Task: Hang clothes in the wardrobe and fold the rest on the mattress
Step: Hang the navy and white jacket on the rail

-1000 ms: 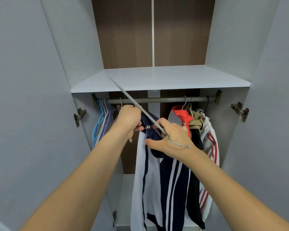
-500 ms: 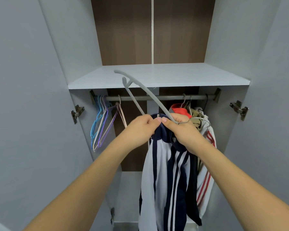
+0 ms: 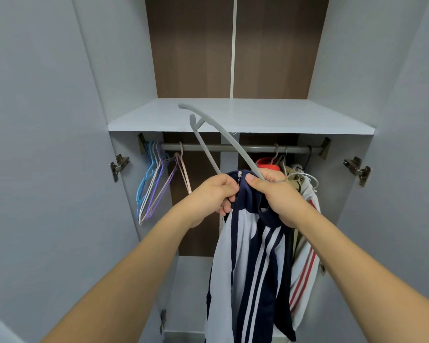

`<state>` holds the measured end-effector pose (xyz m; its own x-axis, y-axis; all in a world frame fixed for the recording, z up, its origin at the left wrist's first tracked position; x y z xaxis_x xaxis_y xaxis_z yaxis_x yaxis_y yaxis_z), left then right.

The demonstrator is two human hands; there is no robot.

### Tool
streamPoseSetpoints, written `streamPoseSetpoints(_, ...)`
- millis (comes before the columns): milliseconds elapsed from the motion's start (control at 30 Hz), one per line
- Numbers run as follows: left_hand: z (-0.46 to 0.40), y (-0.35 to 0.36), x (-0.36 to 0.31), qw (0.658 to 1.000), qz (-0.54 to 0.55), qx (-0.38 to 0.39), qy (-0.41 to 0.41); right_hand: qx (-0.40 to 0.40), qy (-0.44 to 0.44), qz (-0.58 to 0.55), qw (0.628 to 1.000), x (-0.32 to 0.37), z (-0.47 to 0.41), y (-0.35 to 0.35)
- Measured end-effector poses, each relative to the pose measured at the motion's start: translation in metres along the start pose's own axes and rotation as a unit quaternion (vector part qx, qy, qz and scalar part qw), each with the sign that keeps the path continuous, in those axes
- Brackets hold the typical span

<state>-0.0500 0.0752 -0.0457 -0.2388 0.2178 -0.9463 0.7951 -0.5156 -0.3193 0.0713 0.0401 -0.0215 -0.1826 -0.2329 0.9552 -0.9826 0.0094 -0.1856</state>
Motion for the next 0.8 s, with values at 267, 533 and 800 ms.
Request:
streamPoseSetpoints(267, 0.007, 0.009, -0.016, 0.999, 0.008, 0.005, -0.034, -0.030, 0.000, 0.003, 1.000, -0.006, -0.001, -0.003)
streamPoseSetpoints(533, 0.024, 0.035, 0.069, 0.979, -0.120, 0.041, -0.159, -0.181, -0.037, -0.109, 0.977, 0.014, -0.007, -0.040)
streamPoseSetpoints(800, 0.051, -0.007, 0.169, 0.929, 0.016, 0.076, -0.361, -0.122, -0.062, -0.125, 0.983, 0.041, -0.013, -0.032)
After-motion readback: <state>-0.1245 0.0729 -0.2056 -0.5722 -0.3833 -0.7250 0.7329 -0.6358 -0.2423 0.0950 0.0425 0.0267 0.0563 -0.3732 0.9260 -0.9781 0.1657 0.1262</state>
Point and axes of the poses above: each hand's wrist, its own z-axis away from the middle knuckle, its own y-axis out of the palm, x = y × z, the point moved 10 cm from there along -z, towards the middle knuckle, and after that the axes turned 3 degrees about x, right-handed, at the moved point
